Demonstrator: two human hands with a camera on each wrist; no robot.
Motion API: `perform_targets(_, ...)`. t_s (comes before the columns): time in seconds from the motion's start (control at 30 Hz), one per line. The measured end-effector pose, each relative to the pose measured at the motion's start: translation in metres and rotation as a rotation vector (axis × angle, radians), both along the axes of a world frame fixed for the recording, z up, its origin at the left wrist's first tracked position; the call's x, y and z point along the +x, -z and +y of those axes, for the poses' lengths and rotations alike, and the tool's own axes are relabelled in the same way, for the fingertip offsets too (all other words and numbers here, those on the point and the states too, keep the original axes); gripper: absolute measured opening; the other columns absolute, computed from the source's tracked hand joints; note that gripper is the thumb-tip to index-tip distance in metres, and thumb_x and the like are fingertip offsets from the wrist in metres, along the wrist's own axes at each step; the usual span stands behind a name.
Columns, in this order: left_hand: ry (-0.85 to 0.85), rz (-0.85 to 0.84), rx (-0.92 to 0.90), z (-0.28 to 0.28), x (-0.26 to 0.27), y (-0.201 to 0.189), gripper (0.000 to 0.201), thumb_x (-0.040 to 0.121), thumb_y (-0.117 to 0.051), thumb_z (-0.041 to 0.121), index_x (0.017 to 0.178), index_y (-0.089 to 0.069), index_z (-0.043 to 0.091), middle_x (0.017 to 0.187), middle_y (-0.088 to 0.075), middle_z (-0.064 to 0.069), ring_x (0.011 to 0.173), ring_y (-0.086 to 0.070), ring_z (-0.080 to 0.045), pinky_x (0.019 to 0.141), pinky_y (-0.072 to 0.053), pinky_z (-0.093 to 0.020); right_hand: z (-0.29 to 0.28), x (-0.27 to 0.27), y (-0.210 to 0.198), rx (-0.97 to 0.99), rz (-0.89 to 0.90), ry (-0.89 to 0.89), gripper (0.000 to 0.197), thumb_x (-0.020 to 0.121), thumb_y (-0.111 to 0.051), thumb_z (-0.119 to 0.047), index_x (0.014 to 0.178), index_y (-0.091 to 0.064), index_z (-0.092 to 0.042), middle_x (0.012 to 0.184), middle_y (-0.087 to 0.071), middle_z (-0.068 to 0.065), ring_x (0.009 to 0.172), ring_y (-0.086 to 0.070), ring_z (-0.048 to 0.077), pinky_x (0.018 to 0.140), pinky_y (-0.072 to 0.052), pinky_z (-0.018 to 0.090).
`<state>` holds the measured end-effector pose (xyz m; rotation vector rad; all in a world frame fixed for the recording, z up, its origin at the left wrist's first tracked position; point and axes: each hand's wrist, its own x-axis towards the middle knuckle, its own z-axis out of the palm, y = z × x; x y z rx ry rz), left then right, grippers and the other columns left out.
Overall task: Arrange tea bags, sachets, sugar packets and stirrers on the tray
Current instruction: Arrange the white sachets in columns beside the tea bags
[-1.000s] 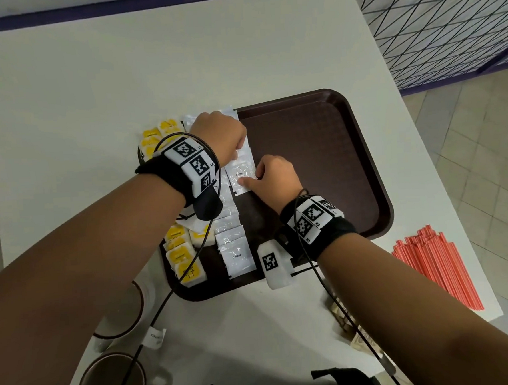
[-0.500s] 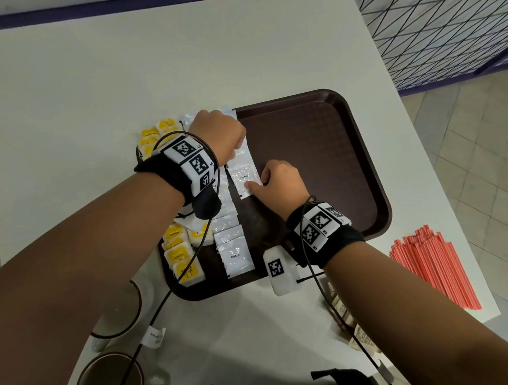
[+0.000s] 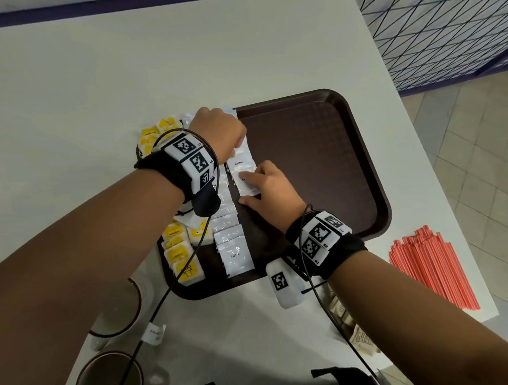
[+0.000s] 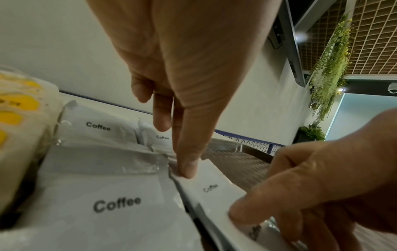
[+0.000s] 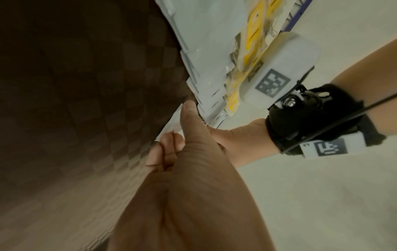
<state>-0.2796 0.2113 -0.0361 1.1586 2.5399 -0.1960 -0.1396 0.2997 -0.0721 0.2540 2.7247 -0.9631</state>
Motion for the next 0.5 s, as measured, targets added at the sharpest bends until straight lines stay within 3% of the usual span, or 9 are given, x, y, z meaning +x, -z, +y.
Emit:
perform_targets(0.13,-0.002,-0.019,0.014,0.0,0.0,0.0,0.006,0.085,-0.063,0.021,0.091,-0.062,0.024,0.097,-0.065,-0.001,0.1,-0.052,-0.027,0.087,-0.035,-0.038,-0.003,0.003,-0.002,-0.012,0.015,-0.012,0.041,0.079,-0.072,-0.019,0.116,-0.06,-0.006,0.102,-0.046,0.012,0.091,-0.051,0.028,0.083,-0.049,0.043)
perform_targets(0.23,-0.012,-0.045,0.067,-0.002,-0.001,-0.001,0.008,0.084,-0.063,0.018,0.088,-0.062,0.024,0.095,-0.066,0.001,0.098,-0.053,-0.026,0.085,-0.033,-0.036,-0.004,0.003,-0.002,-0.044,0.044,0.027,0.045,0.079,-0.072,-0.021,0.12,-0.059,-0.007,0.103,-0.047,0.01,0.087,-0.05,0.02,0.083,-0.048,0.031)
perform_targets(0.33,-0.094,-0.109,0.228,-0.008,-0.001,-0.007,0.016,0.083,-0.057,0.011,0.09,-0.066,0.022,0.096,-0.066,-0.001,0.095,-0.054,-0.026,0.081,-0.032,-0.033,-0.001,0.004,0.0,-0.065,0.125,0.104,0.041,0.077,-0.072,-0.014,0.116,-0.061,-0.004,0.106,-0.049,0.012,0.086,-0.049,0.017,0.081,-0.038,0.019)
perform_targets(0.43,-0.262,-0.164,0.434,-0.021,0.003,-0.014,0.018,0.084,-0.055,0.009,0.092,-0.069,0.018,0.092,-0.063,-0.001,0.091,-0.057,-0.026,0.082,-0.039,-0.033,0.002,0.004,0.001,-0.038,0.106,0.12,0.037,0.079,-0.069,-0.01,0.114,-0.06,-0.003,0.115,-0.05,0.013,0.098,-0.052,0.025,0.085,-0.034,0.016)
perform_targets(0.5,-0.402,-0.2,0.591,-0.035,0.012,-0.017,0.015,0.083,-0.059,0.009,0.089,-0.069,0.019,0.087,-0.06,0.002,0.081,-0.057,-0.019,0.078,-0.042,-0.028,0.003,0.004,0.001,-0.042,0.069,0.117,0.041,0.081,-0.067,-0.01,0.12,-0.057,-0.003,0.122,-0.05,0.012,0.106,-0.052,0.024,0.088,-0.032,0.014)
